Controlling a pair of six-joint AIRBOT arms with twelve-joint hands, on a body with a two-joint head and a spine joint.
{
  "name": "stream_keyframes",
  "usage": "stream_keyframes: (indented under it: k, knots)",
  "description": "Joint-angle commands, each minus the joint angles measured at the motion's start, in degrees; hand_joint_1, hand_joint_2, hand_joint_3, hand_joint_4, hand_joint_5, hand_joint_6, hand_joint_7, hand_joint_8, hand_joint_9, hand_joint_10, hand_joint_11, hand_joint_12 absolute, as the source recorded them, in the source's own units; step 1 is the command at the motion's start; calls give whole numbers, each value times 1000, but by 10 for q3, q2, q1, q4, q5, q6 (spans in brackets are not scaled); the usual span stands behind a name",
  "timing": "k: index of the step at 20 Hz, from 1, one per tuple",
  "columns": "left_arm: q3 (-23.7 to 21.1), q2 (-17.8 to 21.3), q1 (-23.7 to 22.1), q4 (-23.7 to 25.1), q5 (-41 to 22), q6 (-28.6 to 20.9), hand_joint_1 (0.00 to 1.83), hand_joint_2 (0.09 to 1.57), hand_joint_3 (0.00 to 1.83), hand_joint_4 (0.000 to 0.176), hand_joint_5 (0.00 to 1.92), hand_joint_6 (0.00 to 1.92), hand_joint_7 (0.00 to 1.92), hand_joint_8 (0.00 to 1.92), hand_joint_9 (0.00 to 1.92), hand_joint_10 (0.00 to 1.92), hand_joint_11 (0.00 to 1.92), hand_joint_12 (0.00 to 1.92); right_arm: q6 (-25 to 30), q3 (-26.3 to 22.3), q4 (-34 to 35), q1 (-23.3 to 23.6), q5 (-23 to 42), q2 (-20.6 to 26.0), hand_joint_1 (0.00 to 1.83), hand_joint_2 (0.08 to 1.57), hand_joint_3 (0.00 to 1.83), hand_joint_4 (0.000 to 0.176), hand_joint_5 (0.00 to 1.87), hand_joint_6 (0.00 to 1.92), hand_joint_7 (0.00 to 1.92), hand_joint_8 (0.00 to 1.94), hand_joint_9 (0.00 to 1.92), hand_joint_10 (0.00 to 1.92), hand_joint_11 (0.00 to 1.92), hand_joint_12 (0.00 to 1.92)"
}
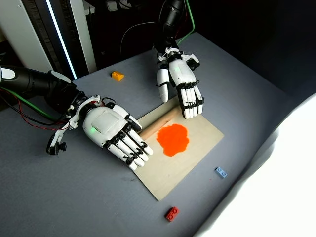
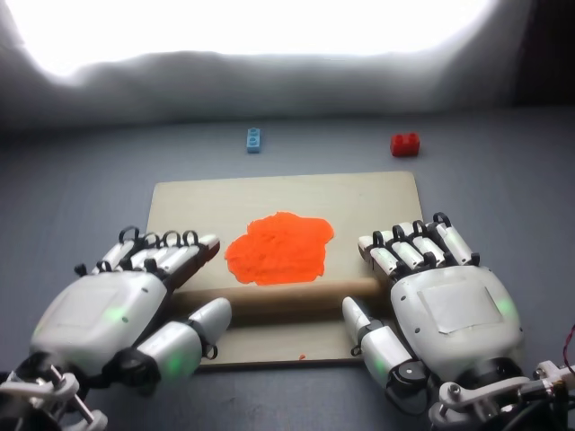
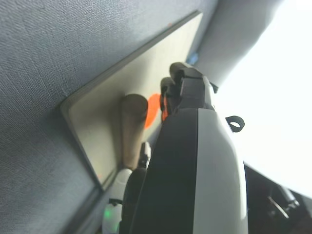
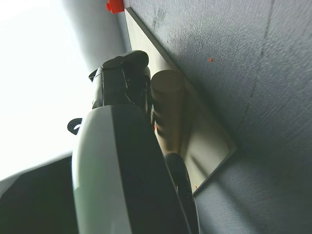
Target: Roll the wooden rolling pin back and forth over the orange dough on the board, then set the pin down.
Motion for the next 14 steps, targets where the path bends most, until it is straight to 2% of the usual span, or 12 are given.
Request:
stream_keyframes:
  k: [1, 4, 8, 11, 14]
  knots:
    - [1, 6, -7, 31, -49, 2, 0, 1546, 0, 0, 218, 1, 264, 2, 257, 5, 0, 460, 1, 0, -49, 5, -56, 5, 0, 1554, 0, 0, 385, 0, 366, 1, 297, 0, 0, 805]
    - [1, 14, -21, 33, -40, 3, 0, 1547, 0, 0, 241, 8, 284, 6, 270, 7, 0, 517, 1, 0, -49, 7, -58, 6, 0, 1550, 0, 0, 401, 6, 389, 7, 325, 11, 0, 850]
    - [1, 26, -41, 43, -19, 8, 0, 1545, 0, 0, 226, 0, 278, 0, 263, 2, 0, 492, 2, -2, -49, 16, -63, 12, 0, 1548, 0, 0, 387, 1, 371, 3, 299, 3, 0, 797]
    - [0, 40, -60, 64, 24, 24, 0, 1546, 0, 0, 223, 2, 268, 1, 250, 1, 0, 459, 6, -13, -49, 26, -65, 25, 0, 1547, 0, 0, 375, 1, 356, 1, 288, 2, 0, 763]
    - [-5, 56, -80, 80, 61, 46, 0, 1545, 0, 0, 224, 1, 274, 1, 269, 6, 0, 527, 11, -29, -49, 35, -66, 38, 0, 1545, 0, 0, 372, 1, 359, 4, 301, 8, 0, 754]
